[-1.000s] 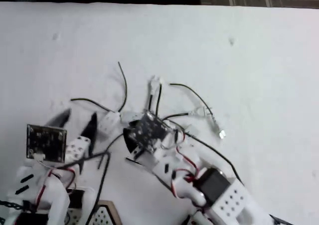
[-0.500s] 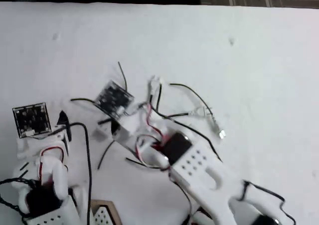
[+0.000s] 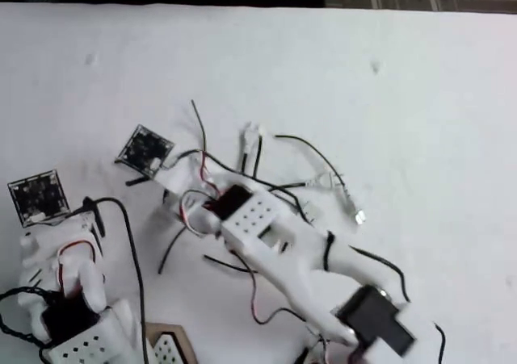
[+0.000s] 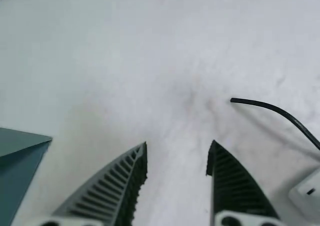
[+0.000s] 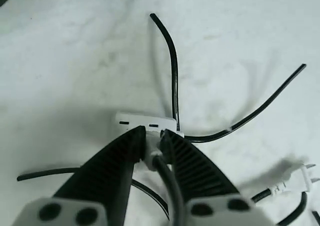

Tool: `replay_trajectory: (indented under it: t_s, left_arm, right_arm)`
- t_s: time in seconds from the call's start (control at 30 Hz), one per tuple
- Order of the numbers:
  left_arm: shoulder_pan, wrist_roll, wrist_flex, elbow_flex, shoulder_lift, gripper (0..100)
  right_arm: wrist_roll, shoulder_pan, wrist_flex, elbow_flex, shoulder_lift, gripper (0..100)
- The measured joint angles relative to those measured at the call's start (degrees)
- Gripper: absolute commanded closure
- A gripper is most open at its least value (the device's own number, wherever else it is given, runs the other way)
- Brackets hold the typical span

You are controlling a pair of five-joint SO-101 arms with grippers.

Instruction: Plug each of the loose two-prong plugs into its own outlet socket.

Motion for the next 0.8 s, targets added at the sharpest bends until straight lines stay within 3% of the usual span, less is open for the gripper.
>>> replay_trajectory:
  t_s: [0.27,0.8]
  left_arm:
    - [-0.3,0.0,0.0,0.0,0.0,79]
    - [-0.3,0.0,0.0,0.0,0.0,79]
  right_arm:
    - [0.0,0.8,-0.2,-7.0,8.5,98.2]
    - [0.2,1.5,4.6,-8.4,9.2,98.2]
